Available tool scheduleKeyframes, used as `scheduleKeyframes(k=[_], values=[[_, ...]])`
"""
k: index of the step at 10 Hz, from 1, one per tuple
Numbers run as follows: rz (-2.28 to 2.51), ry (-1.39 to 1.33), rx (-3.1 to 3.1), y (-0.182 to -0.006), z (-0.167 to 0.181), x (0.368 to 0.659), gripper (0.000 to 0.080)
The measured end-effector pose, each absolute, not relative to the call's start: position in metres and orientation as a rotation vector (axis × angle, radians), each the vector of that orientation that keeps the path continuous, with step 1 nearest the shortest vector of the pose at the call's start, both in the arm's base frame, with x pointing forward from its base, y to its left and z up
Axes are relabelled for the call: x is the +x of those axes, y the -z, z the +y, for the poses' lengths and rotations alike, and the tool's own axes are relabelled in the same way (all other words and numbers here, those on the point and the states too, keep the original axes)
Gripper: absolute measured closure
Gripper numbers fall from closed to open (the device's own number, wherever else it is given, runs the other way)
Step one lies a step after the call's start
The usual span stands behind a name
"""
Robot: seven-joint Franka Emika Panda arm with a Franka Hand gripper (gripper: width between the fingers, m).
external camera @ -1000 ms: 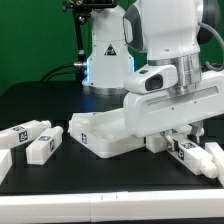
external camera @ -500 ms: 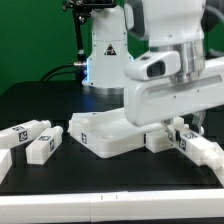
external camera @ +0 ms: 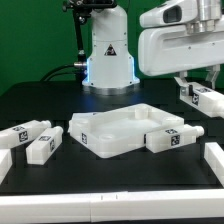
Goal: Assemble desk
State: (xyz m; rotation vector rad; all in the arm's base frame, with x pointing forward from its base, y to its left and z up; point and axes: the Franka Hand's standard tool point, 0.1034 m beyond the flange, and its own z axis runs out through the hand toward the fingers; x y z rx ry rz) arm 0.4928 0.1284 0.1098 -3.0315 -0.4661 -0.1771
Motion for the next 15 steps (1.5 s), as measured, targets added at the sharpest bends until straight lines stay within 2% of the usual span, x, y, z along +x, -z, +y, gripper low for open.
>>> scheduleKeyframes(k=[2, 5, 6, 10, 12, 13, 15], values=[[-0.407, 0.188, -3.035, -0.109, 0.132, 0.490, 0.0514], [-0.195, 0.199, -3.038, -0.089, 0.157, 0.423, 0.0514], [-0.192, 0.194, -3.036, -0.087, 0.164, 0.415, 0.0514], [-0.211, 0.217, -3.026, -0.085, 0.167, 0.416, 0.0514], [-0.238, 0.215, -2.991, -0.060, 0.197, 0.379, 0.0514], [-0.233, 0.204, -2.982, -0.049, 0.207, 0.370, 0.0514], [-0.222, 0.208, -2.980, -0.044, 0.205, 0.371, 0.0514]])
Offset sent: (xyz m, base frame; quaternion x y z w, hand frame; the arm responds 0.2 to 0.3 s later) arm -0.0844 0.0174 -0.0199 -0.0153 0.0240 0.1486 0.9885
